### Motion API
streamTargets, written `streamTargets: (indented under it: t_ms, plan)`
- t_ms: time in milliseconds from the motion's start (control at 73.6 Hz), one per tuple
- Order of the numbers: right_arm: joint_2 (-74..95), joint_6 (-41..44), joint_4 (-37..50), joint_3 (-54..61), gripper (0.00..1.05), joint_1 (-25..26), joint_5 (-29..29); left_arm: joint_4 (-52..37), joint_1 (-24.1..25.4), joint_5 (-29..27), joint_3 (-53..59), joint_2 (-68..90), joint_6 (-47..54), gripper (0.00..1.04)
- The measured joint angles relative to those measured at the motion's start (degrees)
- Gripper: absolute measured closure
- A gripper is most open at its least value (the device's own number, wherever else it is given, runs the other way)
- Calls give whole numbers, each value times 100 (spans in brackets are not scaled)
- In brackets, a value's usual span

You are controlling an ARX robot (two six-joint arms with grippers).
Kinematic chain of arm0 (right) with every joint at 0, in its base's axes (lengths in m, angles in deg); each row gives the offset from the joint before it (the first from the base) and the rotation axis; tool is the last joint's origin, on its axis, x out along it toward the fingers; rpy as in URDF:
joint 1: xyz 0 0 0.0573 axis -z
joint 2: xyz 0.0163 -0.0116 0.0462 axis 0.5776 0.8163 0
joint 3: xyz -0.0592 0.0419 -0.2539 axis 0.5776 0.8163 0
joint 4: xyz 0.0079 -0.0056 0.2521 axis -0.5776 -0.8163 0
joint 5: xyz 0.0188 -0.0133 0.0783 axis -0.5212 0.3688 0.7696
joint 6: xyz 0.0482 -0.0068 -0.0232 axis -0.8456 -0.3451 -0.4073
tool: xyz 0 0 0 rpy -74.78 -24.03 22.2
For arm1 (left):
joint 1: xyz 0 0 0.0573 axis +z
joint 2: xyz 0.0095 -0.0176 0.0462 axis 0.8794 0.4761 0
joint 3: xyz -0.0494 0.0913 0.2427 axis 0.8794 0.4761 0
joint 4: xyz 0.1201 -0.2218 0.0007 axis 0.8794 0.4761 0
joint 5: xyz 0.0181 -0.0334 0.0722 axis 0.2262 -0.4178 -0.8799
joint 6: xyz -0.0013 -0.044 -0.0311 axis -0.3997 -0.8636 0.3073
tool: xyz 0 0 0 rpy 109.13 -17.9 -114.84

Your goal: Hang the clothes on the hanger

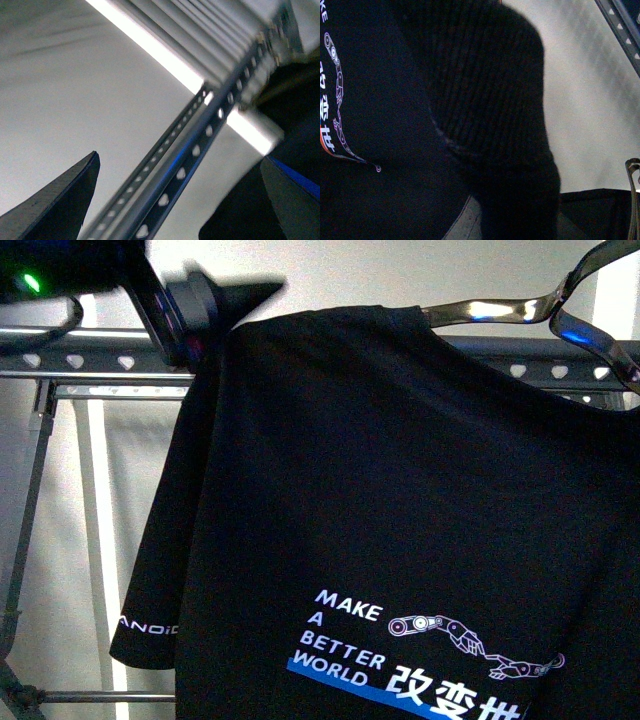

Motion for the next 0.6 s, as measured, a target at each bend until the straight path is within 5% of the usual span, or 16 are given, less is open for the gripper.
streamTargets:
  t_ms: [95, 136, 190, 367, 435, 598]
  plan:
    - [-13, -136, 7, 96, 96, 33, -24, -1075, 192, -354, -22, -184, -3633, 7]
    - [-63, -269, -109, 142, 96, 28, -31, -560, 129, -1093, -264, -260, -5407, 7]
    - [-131, -393, -332, 168, 96, 22, -72, 409, -31, -1882, -616, -240, -6304, 7]
    - [-470, -780, -1451, 367, 97, 70, -201, 3783, -492, -4072, -1558, 138, -6596, 7]
    - [-627, -1043, -2011, 444, 97, 120, -374, 4647, -570, -4798, -1482, 192, -5790, 14]
    - [-1005, -2081, -3021, 557, 97, 413, -20, 4046, -361, -4942, 243, -444, -3373, 41]
